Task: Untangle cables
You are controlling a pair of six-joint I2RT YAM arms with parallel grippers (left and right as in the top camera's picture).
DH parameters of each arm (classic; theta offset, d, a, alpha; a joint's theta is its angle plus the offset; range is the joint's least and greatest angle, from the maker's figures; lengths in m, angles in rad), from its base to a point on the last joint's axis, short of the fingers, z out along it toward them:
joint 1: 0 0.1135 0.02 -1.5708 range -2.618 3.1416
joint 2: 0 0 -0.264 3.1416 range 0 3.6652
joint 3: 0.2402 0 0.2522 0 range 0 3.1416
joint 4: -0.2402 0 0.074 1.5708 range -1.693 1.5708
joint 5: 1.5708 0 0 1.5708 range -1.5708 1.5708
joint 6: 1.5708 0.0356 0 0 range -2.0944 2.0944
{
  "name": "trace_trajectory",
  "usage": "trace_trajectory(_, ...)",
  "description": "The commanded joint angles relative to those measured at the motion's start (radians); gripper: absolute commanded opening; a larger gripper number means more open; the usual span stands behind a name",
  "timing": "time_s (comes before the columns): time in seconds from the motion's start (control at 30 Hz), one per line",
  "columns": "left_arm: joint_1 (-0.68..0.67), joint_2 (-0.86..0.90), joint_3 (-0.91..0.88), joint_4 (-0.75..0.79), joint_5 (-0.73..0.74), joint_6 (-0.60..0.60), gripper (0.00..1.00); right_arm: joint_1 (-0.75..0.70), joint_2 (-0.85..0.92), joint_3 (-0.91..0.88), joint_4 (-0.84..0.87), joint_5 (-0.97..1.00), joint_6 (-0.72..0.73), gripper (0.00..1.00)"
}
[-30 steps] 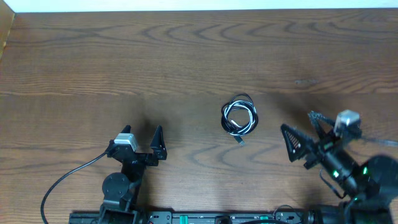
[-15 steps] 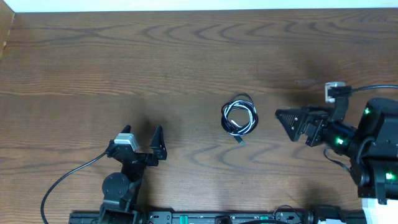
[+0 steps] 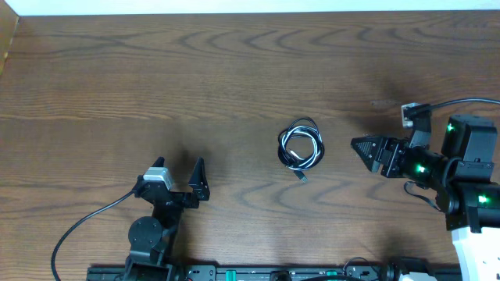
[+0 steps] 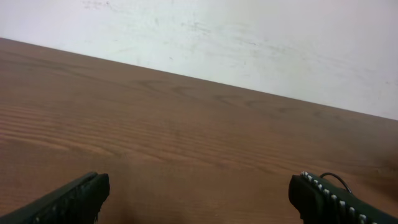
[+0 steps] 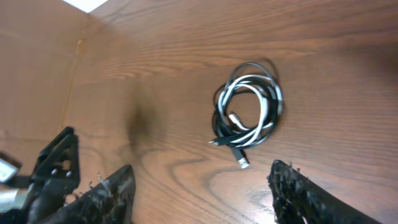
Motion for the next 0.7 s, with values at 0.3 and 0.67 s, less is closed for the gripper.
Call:
trace_trajectory(0.3,0.003,0.000,-0.010,-0.048,-0.016,0.006,0.98,0.007,0.033,0.017,-0.034,0.097,-0.009,0.69)
trace_trajectory(0.67,0.003,-0.001,-0.010,-0.048,-0.016,0.006,0.98,0.007,0.112,0.016,-0.101,0.214,-0.009,0.87)
